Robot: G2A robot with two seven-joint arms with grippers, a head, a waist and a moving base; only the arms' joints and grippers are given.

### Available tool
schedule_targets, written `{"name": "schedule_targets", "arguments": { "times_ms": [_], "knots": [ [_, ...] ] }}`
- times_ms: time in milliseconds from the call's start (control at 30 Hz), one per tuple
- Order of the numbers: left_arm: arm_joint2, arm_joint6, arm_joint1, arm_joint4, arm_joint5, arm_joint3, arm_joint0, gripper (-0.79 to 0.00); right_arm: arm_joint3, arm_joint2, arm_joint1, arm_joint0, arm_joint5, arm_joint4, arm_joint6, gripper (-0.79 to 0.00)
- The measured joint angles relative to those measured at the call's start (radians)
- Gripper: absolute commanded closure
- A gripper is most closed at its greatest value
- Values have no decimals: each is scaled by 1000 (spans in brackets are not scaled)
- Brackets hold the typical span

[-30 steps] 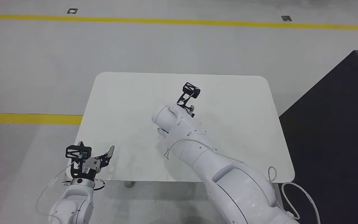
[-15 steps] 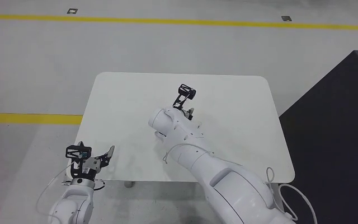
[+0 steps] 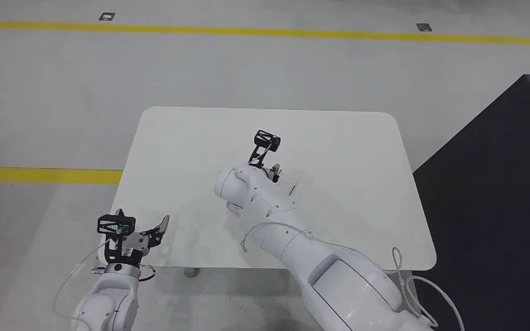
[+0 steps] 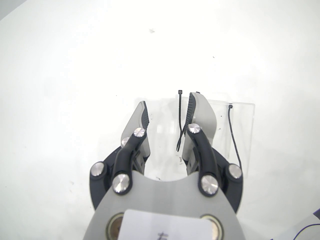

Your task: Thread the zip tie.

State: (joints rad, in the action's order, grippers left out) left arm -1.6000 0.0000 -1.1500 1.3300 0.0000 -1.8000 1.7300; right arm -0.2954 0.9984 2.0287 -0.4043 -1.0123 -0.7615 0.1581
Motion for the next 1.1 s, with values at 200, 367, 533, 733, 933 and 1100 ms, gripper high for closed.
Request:
{"name": "schedule_targets", "arguments": {
  "times_ms": [200,367,533,733,933,1100],
  "knots": [
    [0,0,0,0,0,0,0,-785,17,-22,-3,14,0,46,4,-317],
    [0,0,0,0,0,0,0,-785,50,-44,-2,34,0,79,20,-314],
    [0,0,0,0,0,0,0,-785,67,-77,1,46,0,105,27,-296],
    [0,0,0,0,0,0,0,-785,67,-121,1,51,0,136,31,-265],
    [0,0,0,0,0,0,0,-785,78,-159,1,59,0,174,36,-256],
    [0,0,0,0,0,0,0,-785,95,-182,2,69,0,207,39,-268]
  ]
}}
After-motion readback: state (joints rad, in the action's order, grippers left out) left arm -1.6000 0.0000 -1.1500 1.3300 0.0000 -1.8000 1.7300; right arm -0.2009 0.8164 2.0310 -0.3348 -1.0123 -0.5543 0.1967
